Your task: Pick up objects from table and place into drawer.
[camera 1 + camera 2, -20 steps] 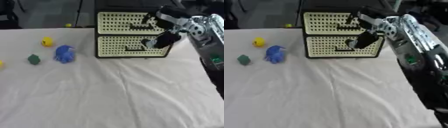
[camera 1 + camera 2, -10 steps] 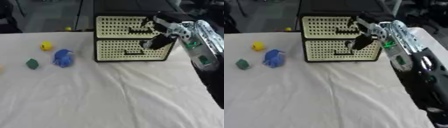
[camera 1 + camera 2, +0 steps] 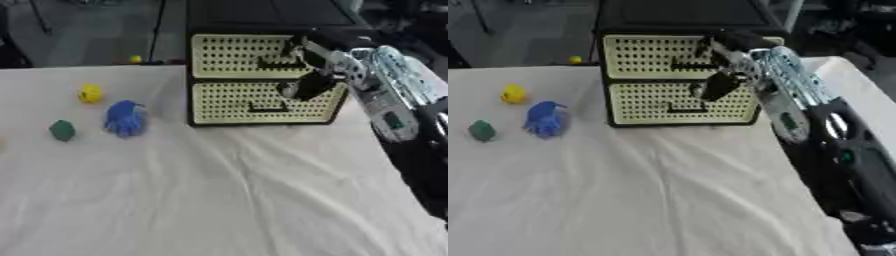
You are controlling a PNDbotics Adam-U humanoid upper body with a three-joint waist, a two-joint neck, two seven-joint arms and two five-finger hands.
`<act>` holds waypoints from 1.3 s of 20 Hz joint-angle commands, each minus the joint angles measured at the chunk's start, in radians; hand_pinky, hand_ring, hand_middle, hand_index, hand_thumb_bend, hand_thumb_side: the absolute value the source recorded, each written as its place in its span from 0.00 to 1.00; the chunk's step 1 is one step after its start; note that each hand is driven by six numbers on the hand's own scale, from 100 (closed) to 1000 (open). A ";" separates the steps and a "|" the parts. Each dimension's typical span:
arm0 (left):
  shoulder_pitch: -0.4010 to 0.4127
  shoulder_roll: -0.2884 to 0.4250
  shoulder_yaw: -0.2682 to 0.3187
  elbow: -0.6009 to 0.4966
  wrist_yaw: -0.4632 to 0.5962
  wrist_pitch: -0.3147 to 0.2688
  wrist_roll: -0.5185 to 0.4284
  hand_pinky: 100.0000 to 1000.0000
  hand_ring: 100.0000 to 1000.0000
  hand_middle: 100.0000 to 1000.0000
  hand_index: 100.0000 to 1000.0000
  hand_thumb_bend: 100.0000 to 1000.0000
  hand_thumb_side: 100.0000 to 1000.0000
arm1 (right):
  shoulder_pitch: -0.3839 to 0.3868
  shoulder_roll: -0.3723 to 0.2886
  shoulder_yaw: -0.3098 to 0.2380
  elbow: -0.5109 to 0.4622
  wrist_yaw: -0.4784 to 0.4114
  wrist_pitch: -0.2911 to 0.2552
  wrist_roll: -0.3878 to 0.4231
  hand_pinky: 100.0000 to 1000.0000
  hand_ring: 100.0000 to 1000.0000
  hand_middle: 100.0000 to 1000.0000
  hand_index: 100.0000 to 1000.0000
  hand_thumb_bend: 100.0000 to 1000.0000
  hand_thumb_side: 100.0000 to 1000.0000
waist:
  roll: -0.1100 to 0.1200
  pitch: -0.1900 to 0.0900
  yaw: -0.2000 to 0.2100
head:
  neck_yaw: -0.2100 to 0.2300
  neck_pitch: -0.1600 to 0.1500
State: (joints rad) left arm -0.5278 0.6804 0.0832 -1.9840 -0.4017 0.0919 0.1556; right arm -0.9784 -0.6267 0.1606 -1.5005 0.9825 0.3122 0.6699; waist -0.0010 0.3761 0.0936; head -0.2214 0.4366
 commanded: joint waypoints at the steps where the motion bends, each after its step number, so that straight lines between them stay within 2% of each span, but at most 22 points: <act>1: -0.015 0.019 0.006 -0.016 0.006 -0.004 -0.002 0.68 0.77 0.83 0.96 0.21 0.99 | -0.026 -0.013 -0.005 0.008 0.010 0.000 -0.009 0.00 0.00 0.00 0.81 0.31 0.18 | 0.004 -0.018 0.002 | -0.004 -0.011; 5: -0.016 0.015 0.006 -0.016 0.009 -0.005 -0.002 0.68 0.77 0.83 0.96 0.20 0.99 | -0.027 -0.004 0.003 0.034 0.008 -0.001 -0.002 0.00 0.00 0.00 0.80 0.30 0.16 | 0.005 -0.012 0.005 | -0.008 -0.014; 6: -0.016 0.015 0.007 -0.016 0.010 -0.005 -0.001 0.68 0.77 0.83 0.96 0.19 0.98 | -0.027 -0.002 0.006 0.040 0.007 -0.002 0.000 0.00 0.00 0.00 0.79 0.36 0.15 | 0.005 -0.011 0.006 | -0.009 -0.013; 7: -0.016 0.014 0.007 -0.016 0.010 -0.005 0.000 0.68 0.77 0.83 0.96 0.20 0.99 | -0.027 -0.001 0.008 0.045 0.005 -0.004 0.003 0.00 0.00 0.00 0.78 0.30 0.16 | 0.005 -0.010 0.006 | -0.009 -0.013; 10: -0.017 0.013 0.007 -0.016 0.012 -0.006 0.002 0.68 0.77 0.83 0.96 0.19 0.99 | -0.027 0.003 0.015 0.055 0.005 -0.009 0.009 0.00 0.00 0.00 0.77 0.28 0.16 | 0.005 -0.008 0.007 | -0.010 -0.013; 14: -0.019 0.014 0.008 -0.016 0.013 -0.007 0.002 0.68 0.77 0.83 0.96 0.19 0.99 | -0.025 0.001 0.021 0.064 0.008 -0.023 0.018 0.00 0.00 0.00 0.70 0.26 0.15 | 0.004 -0.007 0.007 | -0.009 -0.013; 22: -0.020 0.016 0.012 -0.016 0.014 -0.006 0.008 0.68 0.77 0.83 0.96 0.19 0.99 | 0.036 -0.062 0.022 -0.044 -0.004 -0.035 0.043 0.00 0.00 0.00 0.53 0.23 0.16 | 0.002 -0.008 0.003 | -0.002 -0.007; 26: -0.019 0.017 0.014 -0.016 0.014 -0.006 0.010 0.68 0.77 0.83 0.96 0.18 0.99 | 0.068 -0.082 0.022 -0.104 0.000 -0.034 0.059 0.00 0.00 0.00 0.51 0.22 0.16 | 0.002 -0.010 0.001 | 0.002 -0.005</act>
State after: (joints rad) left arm -0.5304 0.6771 0.0836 -1.9840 -0.3884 0.0876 0.1604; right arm -0.9126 -0.6760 0.1788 -1.5824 0.9836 0.2800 0.7156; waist -0.0022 0.3833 0.0969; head -0.2223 0.4359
